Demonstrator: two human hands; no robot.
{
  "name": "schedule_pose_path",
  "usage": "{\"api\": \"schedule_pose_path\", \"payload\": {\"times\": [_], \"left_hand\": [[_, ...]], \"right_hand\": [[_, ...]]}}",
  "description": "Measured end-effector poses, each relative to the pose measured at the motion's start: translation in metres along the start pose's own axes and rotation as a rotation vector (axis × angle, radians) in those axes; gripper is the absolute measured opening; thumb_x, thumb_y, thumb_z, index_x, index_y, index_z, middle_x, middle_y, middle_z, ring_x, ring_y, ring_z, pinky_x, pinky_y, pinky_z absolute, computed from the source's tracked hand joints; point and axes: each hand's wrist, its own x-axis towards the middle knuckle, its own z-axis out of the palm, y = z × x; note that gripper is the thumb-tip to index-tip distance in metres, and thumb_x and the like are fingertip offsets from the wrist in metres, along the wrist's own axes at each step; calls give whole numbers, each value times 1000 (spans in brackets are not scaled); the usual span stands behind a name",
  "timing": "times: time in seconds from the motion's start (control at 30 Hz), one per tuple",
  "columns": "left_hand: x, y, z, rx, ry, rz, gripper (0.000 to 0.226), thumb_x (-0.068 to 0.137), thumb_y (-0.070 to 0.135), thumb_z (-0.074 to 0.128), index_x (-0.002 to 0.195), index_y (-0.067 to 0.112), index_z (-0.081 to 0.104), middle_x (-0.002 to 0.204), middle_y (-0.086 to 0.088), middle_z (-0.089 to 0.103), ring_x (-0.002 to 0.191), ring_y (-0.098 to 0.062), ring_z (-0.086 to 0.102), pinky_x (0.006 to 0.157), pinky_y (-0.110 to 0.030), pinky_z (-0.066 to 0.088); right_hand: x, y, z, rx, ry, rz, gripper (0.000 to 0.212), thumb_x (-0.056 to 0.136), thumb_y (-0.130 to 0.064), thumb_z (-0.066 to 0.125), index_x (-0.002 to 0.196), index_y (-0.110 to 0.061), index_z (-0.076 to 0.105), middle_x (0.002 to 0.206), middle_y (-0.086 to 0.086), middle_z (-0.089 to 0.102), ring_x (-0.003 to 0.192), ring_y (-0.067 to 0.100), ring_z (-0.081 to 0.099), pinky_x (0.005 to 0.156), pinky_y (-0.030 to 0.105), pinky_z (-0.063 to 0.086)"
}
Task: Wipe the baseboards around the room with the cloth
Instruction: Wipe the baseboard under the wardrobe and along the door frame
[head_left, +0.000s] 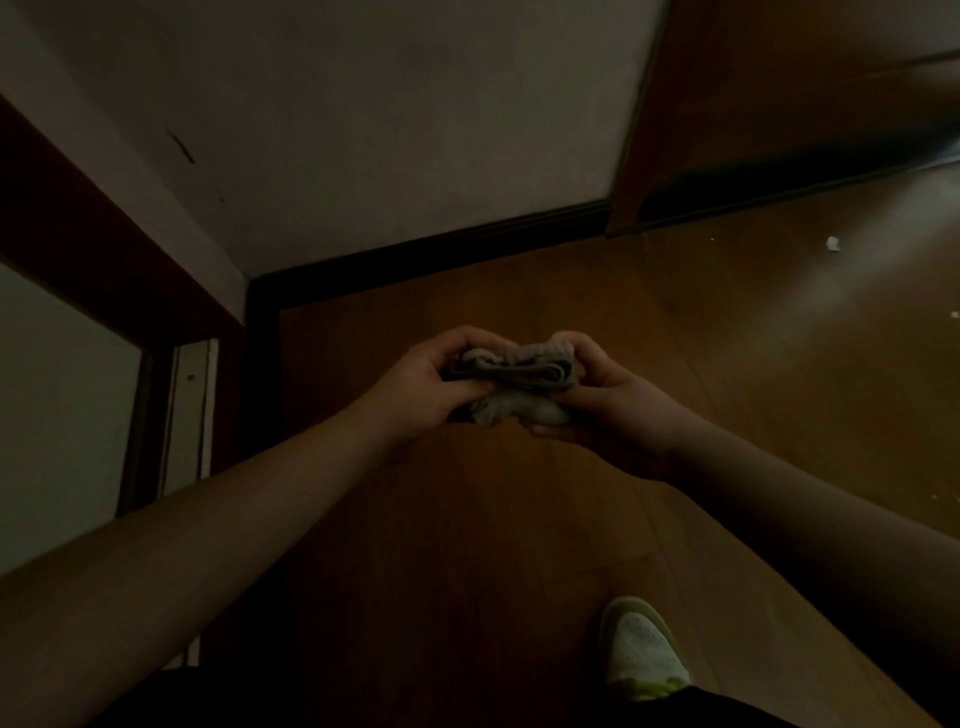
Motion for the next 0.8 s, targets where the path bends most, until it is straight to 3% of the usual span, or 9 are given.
{"api": "schedule_pose_path", "payload": {"times": [0.1,0.2,0.27,0.37,0.43,0.53,0.67,0.8], "left_hand": [[-1,2,1,87,28,47,41,89,-14,57,91,25,68,90,20,71,80,1,68,59,-16,51],[-1,2,4,217,48,130,47,83,-20,57,89,26,68,100,9,70,92,-7,67,68,-20,54],[0,2,6,317,63,168,52,81,-19,59,90,32,69,111,-2,65,102,-15,64,78,-26,56],[-2,3,0,268,5,108,43,83,-8,69,94,34,74,119,6,61,108,-3,62,82,-20,54],[-6,5,-3,206,-83,18,28,83,15,75,98,39,75,122,16,62,111,4,59,83,-14,51],[-5,6,-3,260,-69,57,20,89,29,67,103,42,73,117,24,64,110,8,58,81,-9,48],[2,4,-2,238,21,-23,51,74,37,78,114,50,49,117,12,62,104,3,64,80,-17,54],[6,2,1,466,104,50,43,75,33,83,108,38,57,108,14,65,98,5,64,79,-16,55]], "right_hand": [[-3,-4,-3,94,-84,54,30,88,-8,64,114,-23,57,129,13,57,121,32,59,96,35,49],[-4,-2,0,53,-41,71,23,93,-37,63,109,-21,57,129,12,53,119,30,58,100,35,48],[0,1,5,-9,78,47,18,91,-31,66,106,-23,59,129,14,52,110,28,61,95,34,51],[4,1,4,0,220,24,56,78,-15,75,127,-31,52,131,19,50,110,31,65,89,31,56],[3,-2,1,-15,242,6,68,74,-9,76,134,-26,48,131,20,51,111,29,66,88,29,56],[4,-5,-3,-86,252,-42,63,73,-6,75,130,-14,51,129,16,56,108,23,68,85,26,55],[4,-7,-10,-257,290,-113,56,71,-14,76,123,-15,55,117,2,67,109,19,67,84,25,56],[2,-7,-9,-328,313,-144,54,73,-20,76,122,-22,55,117,-6,68,107,11,67,84,26,57]]}}
